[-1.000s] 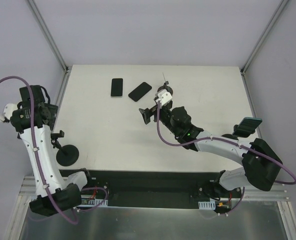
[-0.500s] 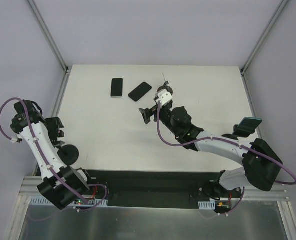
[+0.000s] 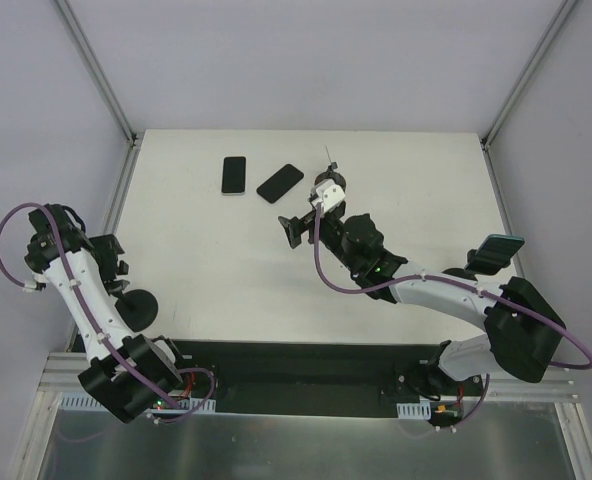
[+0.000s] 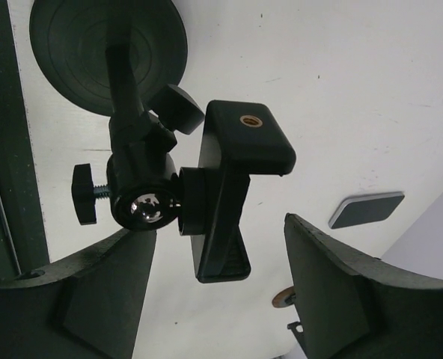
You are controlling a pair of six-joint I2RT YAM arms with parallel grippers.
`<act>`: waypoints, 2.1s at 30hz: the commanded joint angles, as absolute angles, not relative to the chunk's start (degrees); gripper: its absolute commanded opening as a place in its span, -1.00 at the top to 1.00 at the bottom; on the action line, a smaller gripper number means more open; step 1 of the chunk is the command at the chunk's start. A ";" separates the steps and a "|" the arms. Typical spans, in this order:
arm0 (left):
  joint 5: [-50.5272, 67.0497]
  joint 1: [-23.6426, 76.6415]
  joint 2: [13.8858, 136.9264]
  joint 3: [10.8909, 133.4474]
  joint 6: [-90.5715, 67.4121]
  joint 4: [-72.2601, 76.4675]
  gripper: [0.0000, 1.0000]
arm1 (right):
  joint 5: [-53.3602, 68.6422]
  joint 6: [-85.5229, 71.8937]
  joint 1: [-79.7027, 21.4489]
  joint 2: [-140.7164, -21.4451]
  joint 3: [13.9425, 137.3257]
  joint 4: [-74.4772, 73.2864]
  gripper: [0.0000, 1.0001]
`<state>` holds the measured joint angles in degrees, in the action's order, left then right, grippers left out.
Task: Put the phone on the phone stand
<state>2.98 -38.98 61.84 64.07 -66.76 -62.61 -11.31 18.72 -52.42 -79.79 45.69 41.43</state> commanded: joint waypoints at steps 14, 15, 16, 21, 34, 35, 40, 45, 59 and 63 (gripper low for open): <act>3.70 -36.66 61.70 64.60 -53.37 -53.97 1.00 | -12.83 19.78 -52.21 -78.40 45.00 45.79 -0.93; 1.95 -35.00 61.87 65.21 -51.70 -53.53 1.00 | -13.18 19.86 -52.03 -78.31 44.83 45.88 -0.93; 1.32 -31.94 62.31 66.78 -48.11 -53.35 1.00 | -13.27 19.86 -51.86 -78.40 44.74 45.88 -0.93; 1.66 -19.45 66.97 72.94 -36.50 -52.56 1.00 | -13.71 19.95 -51.24 -78.84 44.65 45.97 -0.93; 12.23 17.56 74.16 78.57 -2.93 -47.10 1.00 | -15.29 19.16 -49.31 -77.52 43.16 45.97 -0.93; 11.17 19.58 74.88 78.84 -1.33 -47.54 1.00 | -15.29 18.12 -48.78 -77.43 42.89 45.97 -0.93; 9.40 32.31 78.48 79.63 9.11 -49.92 1.00 | -14.59 13.63 -46.06 -76.55 42.19 45.09 -0.93; 12.04 35.51 79.54 79.63 14.32 -50.19 1.00 | -12.48 7.40 -42.81 -76.12 41.14 44.47 -0.93; 10.47 35.86 79.19 85.07 9.67 -48.96 -0.72 | -11.34 5.54 -40.25 -74.97 39.90 44.91 -0.93; 11.24 34.72 76.91 86.48 5.38 -46.85 -0.71 | -11.86 5.71 -40.25 -74.62 39.64 44.91 -0.93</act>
<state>10.44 35.64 80.23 83.48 10.13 -49.12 -12.53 6.61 -40.51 -76.77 39.72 42.15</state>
